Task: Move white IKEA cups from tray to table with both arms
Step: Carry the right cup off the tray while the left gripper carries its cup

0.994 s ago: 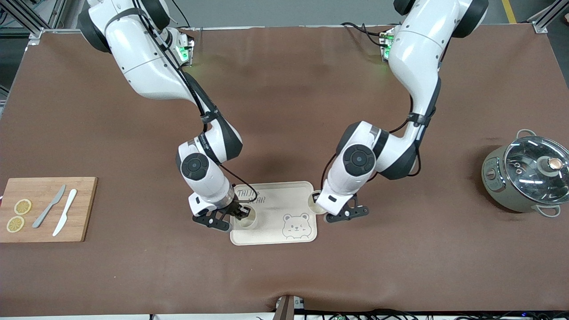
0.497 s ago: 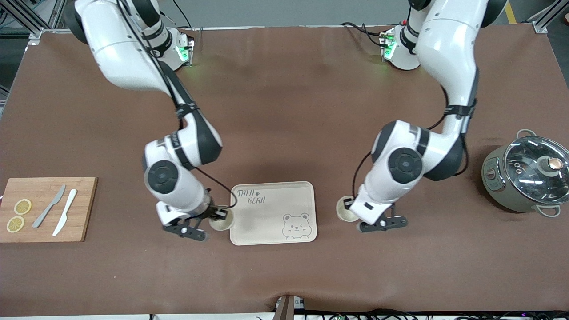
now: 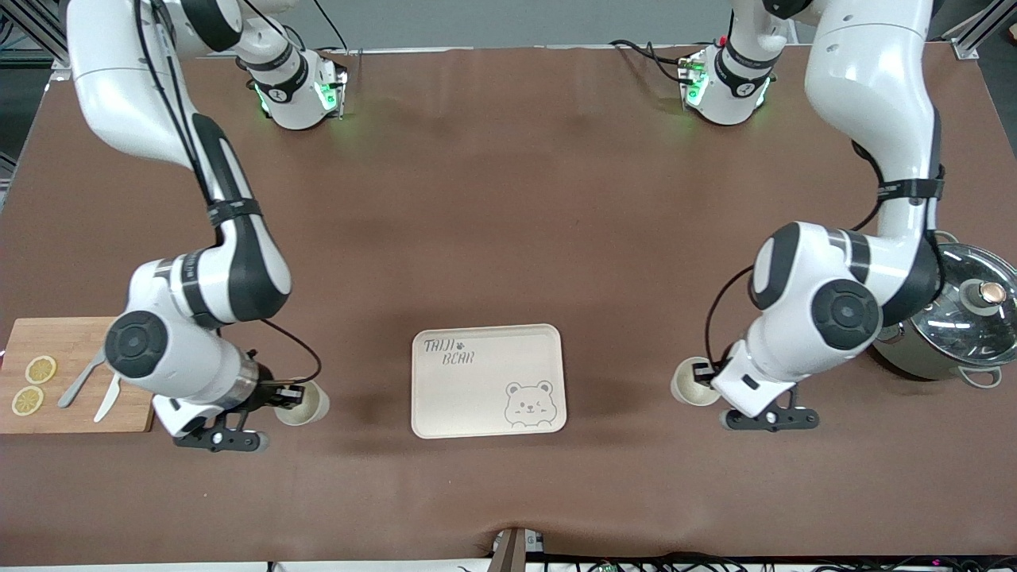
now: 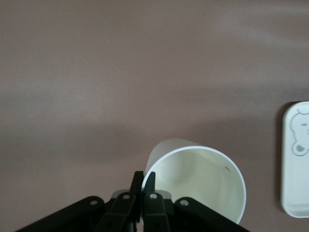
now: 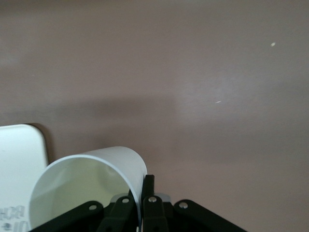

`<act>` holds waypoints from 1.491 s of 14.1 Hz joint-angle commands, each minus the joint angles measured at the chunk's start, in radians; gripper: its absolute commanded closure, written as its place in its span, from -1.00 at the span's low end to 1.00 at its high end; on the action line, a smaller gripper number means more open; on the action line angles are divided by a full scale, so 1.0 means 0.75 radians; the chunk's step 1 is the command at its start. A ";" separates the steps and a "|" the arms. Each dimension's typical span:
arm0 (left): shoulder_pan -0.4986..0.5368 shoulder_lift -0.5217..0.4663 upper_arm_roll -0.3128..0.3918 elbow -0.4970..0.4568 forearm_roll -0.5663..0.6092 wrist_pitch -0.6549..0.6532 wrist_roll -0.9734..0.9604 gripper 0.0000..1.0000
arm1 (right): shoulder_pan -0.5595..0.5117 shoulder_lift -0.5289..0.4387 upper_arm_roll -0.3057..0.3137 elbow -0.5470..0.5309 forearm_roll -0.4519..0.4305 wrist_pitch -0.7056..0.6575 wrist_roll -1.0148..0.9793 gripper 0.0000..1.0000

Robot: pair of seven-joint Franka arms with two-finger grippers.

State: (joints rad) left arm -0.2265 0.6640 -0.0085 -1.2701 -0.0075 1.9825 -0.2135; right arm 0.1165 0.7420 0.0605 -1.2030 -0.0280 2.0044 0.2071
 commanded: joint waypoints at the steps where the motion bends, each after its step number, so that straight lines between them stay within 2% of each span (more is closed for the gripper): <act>1: 0.067 -0.012 -0.007 -0.018 0.024 -0.013 0.090 1.00 | -0.081 -0.026 0.026 -0.018 -0.001 -0.020 -0.153 0.96; 6: 0.151 0.031 -0.009 -0.029 0.082 -0.019 0.229 1.00 | -0.212 -0.002 0.022 -0.030 0.066 0.015 -0.458 0.94; 9: 0.165 0.092 -0.009 -0.029 0.082 -0.017 0.254 1.00 | -0.278 0.041 0.020 -0.065 0.129 0.123 -0.644 0.94; 16: 0.194 0.170 -0.009 -0.031 0.080 0.024 0.256 1.00 | -0.317 0.199 0.020 -0.090 0.129 0.332 -0.722 0.94; 21: 0.218 0.201 -0.009 -0.029 0.078 0.058 0.258 1.00 | -0.317 0.205 0.020 -0.090 0.131 0.334 -0.724 0.93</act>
State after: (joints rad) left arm -0.0719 0.8123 -0.0080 -1.2982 0.0334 2.0105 -0.0320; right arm -0.1053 0.8990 0.0602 -1.2744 0.0607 2.2588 -0.3163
